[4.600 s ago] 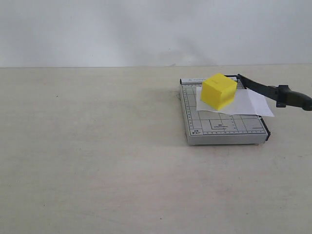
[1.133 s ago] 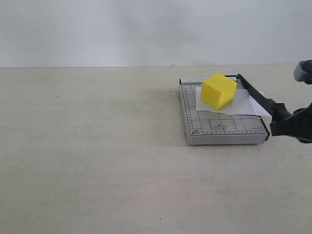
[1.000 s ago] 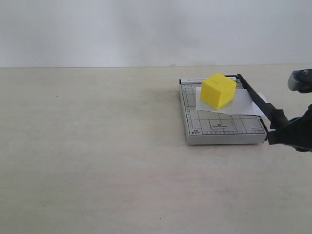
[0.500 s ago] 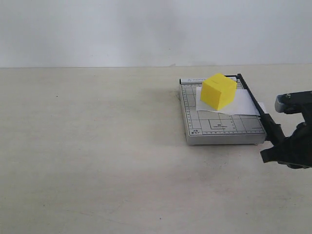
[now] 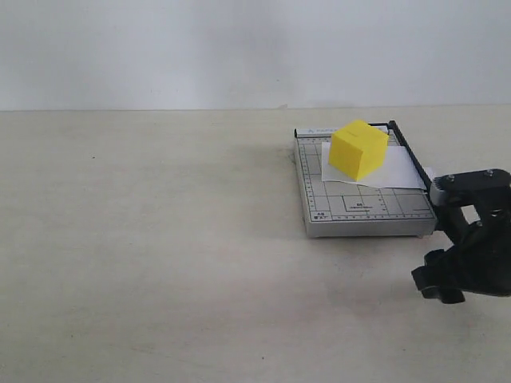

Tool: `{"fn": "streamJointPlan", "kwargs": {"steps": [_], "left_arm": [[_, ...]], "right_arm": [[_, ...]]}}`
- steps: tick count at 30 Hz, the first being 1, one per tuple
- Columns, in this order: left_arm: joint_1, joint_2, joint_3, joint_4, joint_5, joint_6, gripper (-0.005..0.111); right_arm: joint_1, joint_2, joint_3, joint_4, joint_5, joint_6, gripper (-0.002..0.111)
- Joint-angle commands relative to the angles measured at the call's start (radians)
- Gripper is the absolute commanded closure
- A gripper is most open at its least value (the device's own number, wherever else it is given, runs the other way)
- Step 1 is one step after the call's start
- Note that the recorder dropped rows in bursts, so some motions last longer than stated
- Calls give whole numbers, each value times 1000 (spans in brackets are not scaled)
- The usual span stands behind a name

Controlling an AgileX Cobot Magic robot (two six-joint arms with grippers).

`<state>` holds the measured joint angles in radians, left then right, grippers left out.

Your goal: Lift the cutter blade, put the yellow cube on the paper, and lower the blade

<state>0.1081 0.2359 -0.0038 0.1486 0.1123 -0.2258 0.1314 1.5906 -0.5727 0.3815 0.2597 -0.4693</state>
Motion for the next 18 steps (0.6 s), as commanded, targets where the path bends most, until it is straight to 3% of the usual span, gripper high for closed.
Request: {"fn": "streamJointPlan", "kwargs": {"steps": [1, 11, 18], "left_arm": [[-3, -8, 4, -6, -11, -11, 102], [-3, -8, 4, -6, -11, -11, 102], [-3, -8, 4, -6, -8, -11, 102]], "right_arm": [[8, 1, 5, 14, 34, -3, 37], [8, -74, -63, -18, 142, 8, 37], [8, -200, -146, -208, 223, 248, 37]]}}
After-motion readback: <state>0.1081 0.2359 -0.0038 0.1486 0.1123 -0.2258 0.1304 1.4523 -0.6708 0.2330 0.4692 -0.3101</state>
